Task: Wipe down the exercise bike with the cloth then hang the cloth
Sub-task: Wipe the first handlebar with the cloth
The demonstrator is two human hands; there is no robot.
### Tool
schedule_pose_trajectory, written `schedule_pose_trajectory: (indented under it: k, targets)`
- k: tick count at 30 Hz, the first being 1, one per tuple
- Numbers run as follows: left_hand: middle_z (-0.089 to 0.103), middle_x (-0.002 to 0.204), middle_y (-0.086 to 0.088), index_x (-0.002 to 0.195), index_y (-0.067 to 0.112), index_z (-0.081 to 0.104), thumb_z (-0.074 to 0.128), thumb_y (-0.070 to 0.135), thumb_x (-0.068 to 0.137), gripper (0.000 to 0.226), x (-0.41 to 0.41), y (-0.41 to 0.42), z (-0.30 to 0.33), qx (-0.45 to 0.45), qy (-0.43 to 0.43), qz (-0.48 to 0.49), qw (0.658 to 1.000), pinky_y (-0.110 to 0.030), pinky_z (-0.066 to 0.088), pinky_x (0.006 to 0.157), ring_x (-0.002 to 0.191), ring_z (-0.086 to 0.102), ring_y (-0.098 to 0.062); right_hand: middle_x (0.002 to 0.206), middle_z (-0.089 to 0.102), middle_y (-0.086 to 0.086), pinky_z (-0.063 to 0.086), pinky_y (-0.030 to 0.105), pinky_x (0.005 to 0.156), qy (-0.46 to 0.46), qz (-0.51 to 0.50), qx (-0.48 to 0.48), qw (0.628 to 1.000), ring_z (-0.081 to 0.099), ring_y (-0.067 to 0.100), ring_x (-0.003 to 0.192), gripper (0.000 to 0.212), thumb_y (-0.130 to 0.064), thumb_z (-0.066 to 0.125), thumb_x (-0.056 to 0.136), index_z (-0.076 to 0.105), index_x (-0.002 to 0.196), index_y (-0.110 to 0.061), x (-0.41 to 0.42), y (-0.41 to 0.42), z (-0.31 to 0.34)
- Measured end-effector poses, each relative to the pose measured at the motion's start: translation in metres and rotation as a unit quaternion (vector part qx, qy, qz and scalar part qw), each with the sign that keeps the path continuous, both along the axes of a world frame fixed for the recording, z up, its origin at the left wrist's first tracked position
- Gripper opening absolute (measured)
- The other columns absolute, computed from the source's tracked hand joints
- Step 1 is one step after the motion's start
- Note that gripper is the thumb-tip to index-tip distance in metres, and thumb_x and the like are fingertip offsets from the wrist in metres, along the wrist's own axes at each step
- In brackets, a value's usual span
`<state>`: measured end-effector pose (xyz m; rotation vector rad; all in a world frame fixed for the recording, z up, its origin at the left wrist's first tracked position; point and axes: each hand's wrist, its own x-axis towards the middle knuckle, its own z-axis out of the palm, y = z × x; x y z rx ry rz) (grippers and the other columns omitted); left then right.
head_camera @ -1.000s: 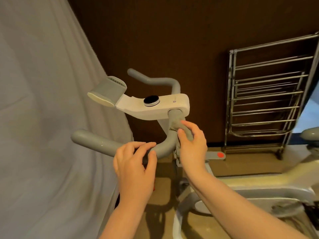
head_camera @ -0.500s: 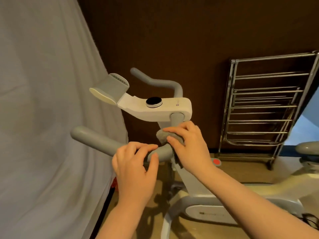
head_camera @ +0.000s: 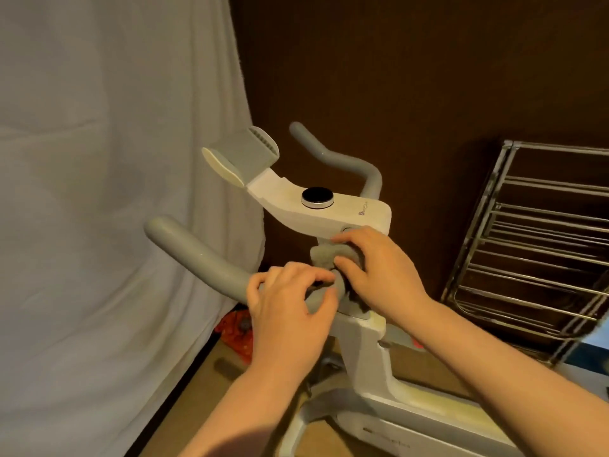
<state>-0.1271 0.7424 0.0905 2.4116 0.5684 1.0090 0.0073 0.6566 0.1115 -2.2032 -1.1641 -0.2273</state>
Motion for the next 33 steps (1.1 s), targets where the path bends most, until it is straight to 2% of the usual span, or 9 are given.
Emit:
schedule_pose_trajectory:
  k: [4,8,12,16,20,25,28,30,33]
  targets:
    - [0.06,0.081,0.023,0.091,0.039,0.069,0.059,0.041,0.085,0.012,0.002,-0.003,-0.007,0.031,-0.001,0.038,0.999,-0.018,0.019,0.091,0.083,0.046,0.001,0.112,0.055,-0.009,0.039,0.02,0.069,0.05,-0.055,0.073,0.995,0.054,0.009,0.101,0.024,-0.029,0.059,0.093,0.057,0.117,-0.026,0.024,-0.002,-0.009]
    - [0.061,0.077,0.021,0.086,0.036,0.072,0.06,0.042,0.082,0.014,0.003,-0.002,-0.009,0.039,-0.025,0.041,0.998,-0.018,0.021,0.092,0.08,0.05,-0.001,0.108,0.054,-0.011,0.046,0.03,0.073,0.052,0.026,0.041,0.997,0.053,0.009,0.093,0.019,-0.03,0.06,0.093,0.055,0.111,-0.027,0.039,-0.008,-0.008]
    - [0.059,0.071,0.023,0.077,0.036,0.07,0.059,0.039,0.077,0.012,0.01,-0.01,-0.008,0.035,-0.043,0.084,0.995,-0.028,0.028,0.086,0.073,0.05,-0.002,0.108,0.054,-0.01,0.045,0.028,0.068,0.056,0.007,0.054,0.997,0.055,0.01,0.094,0.016,-0.031,0.057,0.095,0.056,0.11,-0.029,0.055,-0.004,-0.003]
    - [0.058,0.075,0.027,0.079,0.036,0.072,0.06,0.04,0.078,0.013,0.009,-0.01,-0.011,0.037,-0.05,0.082,0.995,-0.028,0.029,0.09,0.077,0.051,0.001,0.106,0.051,-0.017,0.046,0.028,0.072,0.02,0.138,0.026,0.99,0.05,0.003,0.094,0.015,-0.037,0.055,0.094,0.055,0.109,-0.031,0.046,-0.012,-0.01]
    - [0.059,0.076,0.027,0.083,0.038,0.071,0.061,0.04,0.079,0.011,0.009,-0.01,-0.01,0.029,-0.048,0.087,0.995,-0.028,0.029,0.096,0.08,0.053,0.002,0.105,0.053,-0.012,0.045,0.028,0.07,0.034,0.09,0.043,0.994,0.053,0.008,0.095,0.013,-0.034,0.055,0.095,0.057,0.107,-0.028,0.067,-0.004,-0.002]
    - [0.063,0.103,0.025,0.106,0.039,0.068,0.055,0.042,0.089,0.021,0.005,-0.027,-0.025,0.026,-0.057,0.113,0.992,-0.038,0.018,0.115,0.112,0.051,0.0,0.107,0.054,-0.016,0.044,0.03,0.086,0.026,0.232,0.047,0.971,0.05,0.004,0.103,0.017,-0.032,0.058,0.093,0.06,0.109,-0.028,0.031,-0.018,-0.015]
    - [0.051,0.133,0.029,0.124,0.042,0.058,0.048,0.043,0.093,0.033,-0.003,-0.037,-0.031,0.013,-0.035,0.107,0.994,-0.034,0.007,0.12,0.138,0.031,-0.002,0.109,0.057,-0.015,0.044,0.026,0.083,0.03,0.192,0.045,0.98,0.052,0.008,0.107,0.021,-0.033,0.059,0.092,0.063,0.113,-0.031,0.052,-0.015,-0.009]
    - [0.049,0.138,0.027,0.123,0.042,0.06,0.046,0.045,0.093,0.033,-0.011,-0.038,-0.03,-0.022,-0.062,0.119,0.991,-0.031,0.016,0.117,0.14,0.029,0.0,0.108,0.057,-0.014,0.041,0.025,0.083,0.045,0.158,0.085,0.983,0.052,0.011,0.108,0.021,-0.03,0.06,0.092,0.064,0.113,-0.029,0.035,-0.016,-0.012]
    - [0.05,0.137,0.025,0.119,0.042,0.061,0.05,0.045,0.092,0.029,-0.024,-0.034,-0.029,-0.064,-0.106,0.174,0.977,-0.017,0.024,0.11,0.138,0.03,0.003,0.103,0.059,-0.013,0.044,0.027,0.079,-0.018,0.227,0.082,0.97,0.05,0.011,0.1,0.021,-0.03,0.06,0.09,0.065,0.111,-0.028,-0.008,-0.012,-0.017]
